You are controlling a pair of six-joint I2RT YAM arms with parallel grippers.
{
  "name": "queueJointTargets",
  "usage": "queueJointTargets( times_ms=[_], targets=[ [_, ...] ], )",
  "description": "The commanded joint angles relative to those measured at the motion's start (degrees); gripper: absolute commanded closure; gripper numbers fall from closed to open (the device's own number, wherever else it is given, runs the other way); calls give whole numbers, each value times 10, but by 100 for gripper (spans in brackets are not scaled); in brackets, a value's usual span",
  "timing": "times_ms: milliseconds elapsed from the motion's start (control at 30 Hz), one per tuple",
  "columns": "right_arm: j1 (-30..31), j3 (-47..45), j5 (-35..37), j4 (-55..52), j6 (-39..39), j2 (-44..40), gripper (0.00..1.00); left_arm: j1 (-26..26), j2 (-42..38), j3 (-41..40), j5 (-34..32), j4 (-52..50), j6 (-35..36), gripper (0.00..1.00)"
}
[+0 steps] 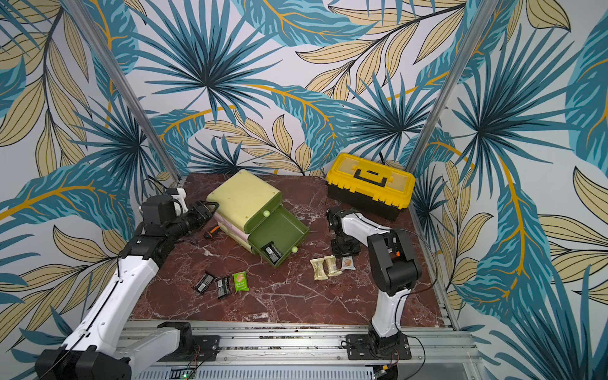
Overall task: Take the cookies out of the drawer
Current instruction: Place the cookie at the center of the board.
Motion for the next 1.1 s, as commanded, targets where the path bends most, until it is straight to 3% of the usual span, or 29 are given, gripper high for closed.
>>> queueJointTargets(
  times_ms=[0, 133, 300, 500, 800, 1067],
  targets=[
    [-5, -3, 9, -17, -9, 10, 48, 6, -7, 29, 16, 13, 9, 45],
    [-8, 4, 17, -25, -15, -10, 37, 6, -5, 28, 27, 15, 7, 45],
    [2, 70, -12, -74, -12, -87, 36, 6, -4, 22, 29, 25, -1, 45],
    [97, 144, -49, -53, -34, -147, 35, 6, -6, -10, 26, 110, -46, 45],
    [244, 204, -112, 54, -42, -109, 33, 5, 14, -3, 35, 99, -49, 45],
    [293, 181, -115, 124, -45, -51, 34, 2, 55, 26, 55, 104, -51, 44]
  ],
)
